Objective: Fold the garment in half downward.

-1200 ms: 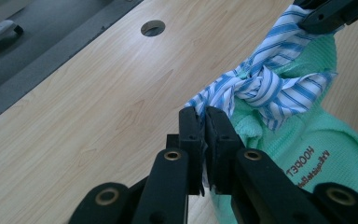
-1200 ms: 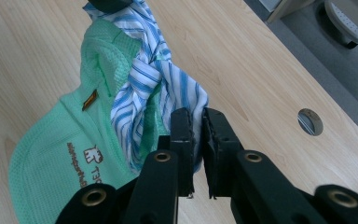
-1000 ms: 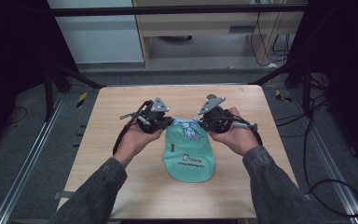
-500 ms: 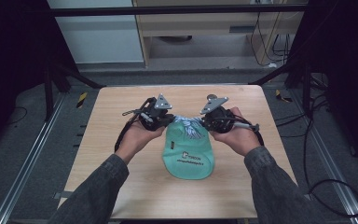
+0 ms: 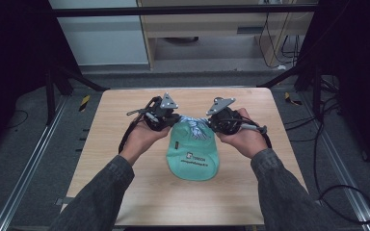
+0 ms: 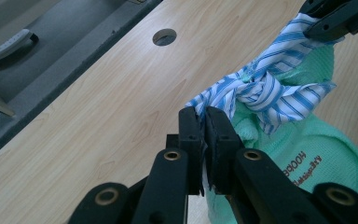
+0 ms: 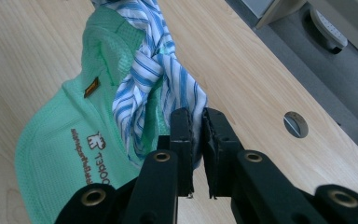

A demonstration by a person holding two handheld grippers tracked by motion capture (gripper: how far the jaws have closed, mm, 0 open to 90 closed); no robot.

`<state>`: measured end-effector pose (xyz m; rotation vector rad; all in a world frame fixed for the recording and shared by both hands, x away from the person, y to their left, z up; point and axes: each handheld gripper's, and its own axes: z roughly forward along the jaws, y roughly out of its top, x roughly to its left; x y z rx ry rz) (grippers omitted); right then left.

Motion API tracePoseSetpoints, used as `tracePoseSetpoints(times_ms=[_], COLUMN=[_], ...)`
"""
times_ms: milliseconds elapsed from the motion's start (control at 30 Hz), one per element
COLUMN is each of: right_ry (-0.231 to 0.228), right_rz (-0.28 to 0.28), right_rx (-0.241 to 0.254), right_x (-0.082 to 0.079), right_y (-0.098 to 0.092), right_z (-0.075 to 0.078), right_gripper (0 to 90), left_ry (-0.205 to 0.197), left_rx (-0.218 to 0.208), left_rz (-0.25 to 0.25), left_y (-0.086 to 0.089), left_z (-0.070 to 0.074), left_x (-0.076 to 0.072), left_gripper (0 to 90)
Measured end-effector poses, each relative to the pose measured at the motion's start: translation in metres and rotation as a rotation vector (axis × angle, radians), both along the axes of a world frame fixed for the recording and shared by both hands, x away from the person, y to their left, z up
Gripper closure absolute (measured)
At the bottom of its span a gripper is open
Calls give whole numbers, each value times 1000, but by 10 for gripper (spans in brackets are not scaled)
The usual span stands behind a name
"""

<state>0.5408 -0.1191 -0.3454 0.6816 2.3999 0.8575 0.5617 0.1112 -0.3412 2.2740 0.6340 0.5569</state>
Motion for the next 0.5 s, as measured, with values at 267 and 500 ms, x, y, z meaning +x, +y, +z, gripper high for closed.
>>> tracePoseSetpoints(times_ms=[267, 500], right_ry=[-2, -12], right_rz=[-4, -14], right_rx=[-5, -23], right_x=[4, 8], right_y=[-1, -2], right_z=[-1, 4], right_gripper=[827, 845], left_ry=[-5, -11], left_rx=[3, 6], left_rz=[-2, 7], left_y=[-1, -1], left_z=[0, 3], left_x=[2, 4], left_gripper=[861, 860])
